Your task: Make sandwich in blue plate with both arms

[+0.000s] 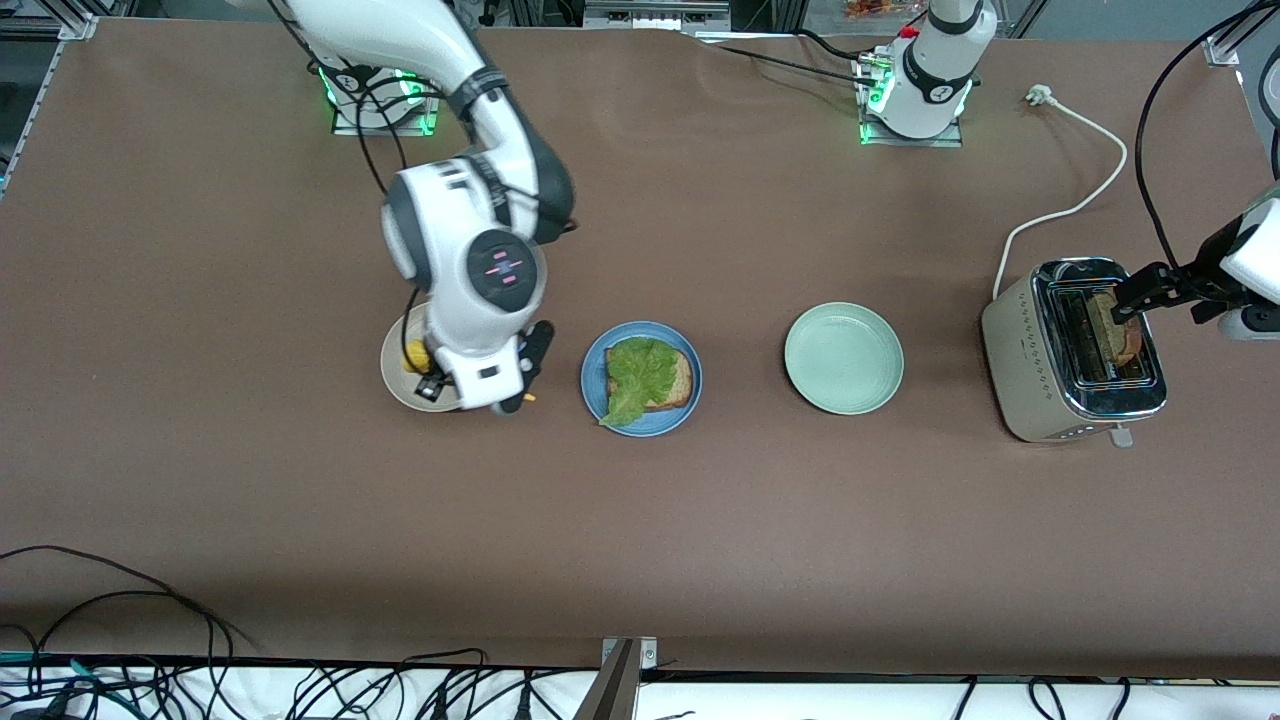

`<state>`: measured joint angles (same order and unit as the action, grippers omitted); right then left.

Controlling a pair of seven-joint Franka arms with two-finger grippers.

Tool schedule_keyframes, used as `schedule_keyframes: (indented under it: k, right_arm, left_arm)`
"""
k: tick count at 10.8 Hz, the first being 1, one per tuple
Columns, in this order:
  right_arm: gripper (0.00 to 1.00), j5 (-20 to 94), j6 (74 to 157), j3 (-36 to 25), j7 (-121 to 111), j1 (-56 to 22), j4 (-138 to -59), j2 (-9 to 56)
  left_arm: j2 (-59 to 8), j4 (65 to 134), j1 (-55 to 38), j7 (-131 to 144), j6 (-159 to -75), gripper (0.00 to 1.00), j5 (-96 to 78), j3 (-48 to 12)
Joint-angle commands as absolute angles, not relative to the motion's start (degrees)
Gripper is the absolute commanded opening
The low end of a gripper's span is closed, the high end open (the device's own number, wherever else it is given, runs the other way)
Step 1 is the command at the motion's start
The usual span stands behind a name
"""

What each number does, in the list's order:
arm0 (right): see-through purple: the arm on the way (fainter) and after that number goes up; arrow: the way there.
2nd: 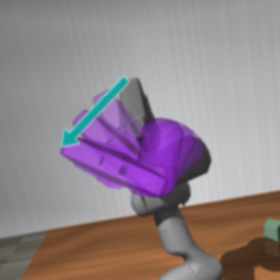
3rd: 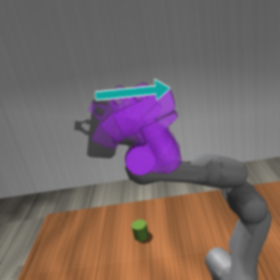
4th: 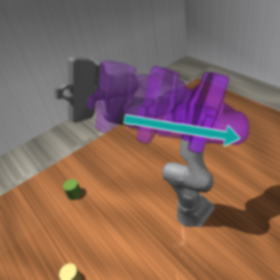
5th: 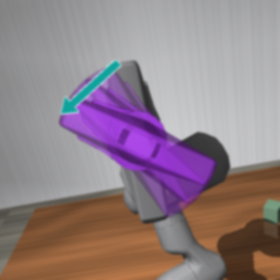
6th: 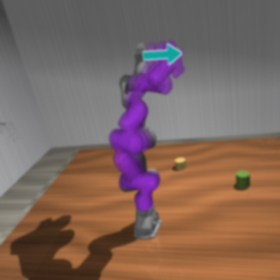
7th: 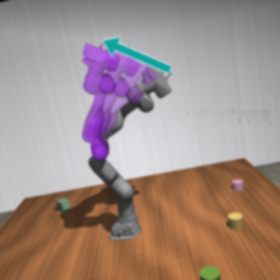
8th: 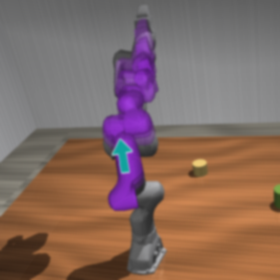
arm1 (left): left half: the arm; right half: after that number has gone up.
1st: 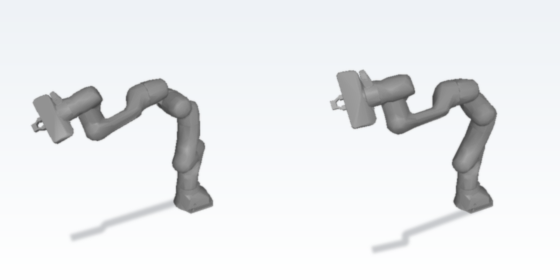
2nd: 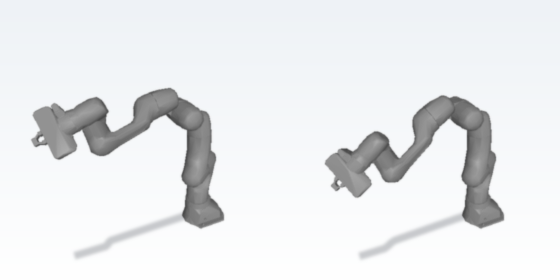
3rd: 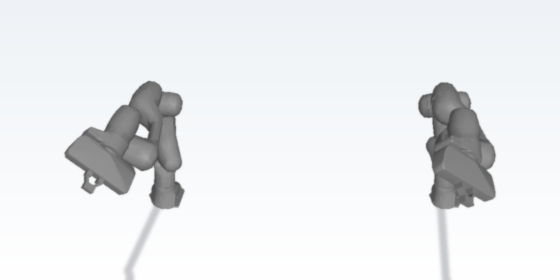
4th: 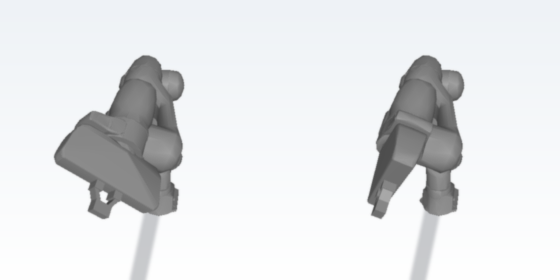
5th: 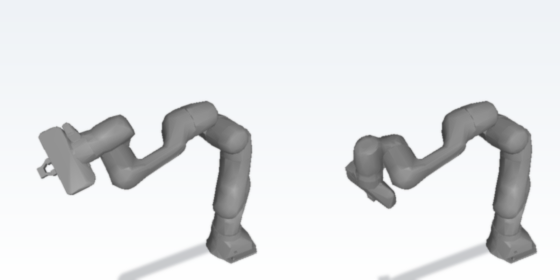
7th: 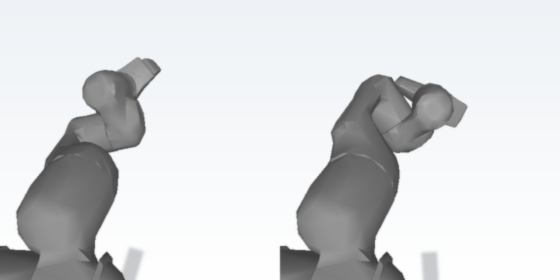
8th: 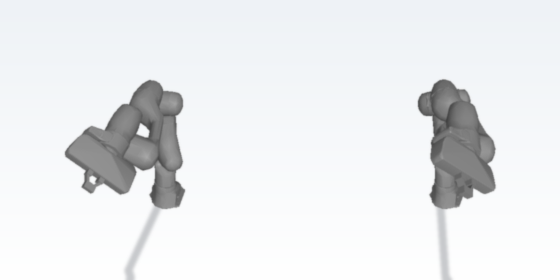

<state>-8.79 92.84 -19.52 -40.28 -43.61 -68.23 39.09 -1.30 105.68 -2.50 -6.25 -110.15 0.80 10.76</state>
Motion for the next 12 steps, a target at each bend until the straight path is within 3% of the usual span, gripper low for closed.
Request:
schedule_keyframes:
  k: [1, 6, 12]
  right_arm:
    - [0.16, 0.6, 93.3, -18.5, -47.9, -37.8, -68.4, 36.6]
    - [0.16, 17.3, 92.4, -18.4, -60.1, -29.6, -70.2, 34.1]
    - [0.16, 29.4, 85.9, -18.3, -81.0, -20.3, -75.3, 32.5]
  left_arm:
    - [-1.1, 110.3, -2.5, -7.3, -114.7, 0.99, 2.4, 12.1]
    - [-6.1, 111.5, -2.4, -7.3, -118.2, 0.97, 2.4, 15.6]
    - [-7.5, 116.5, -2.1, -7.3, -123.0, 0.84, 2.4, 17.2]
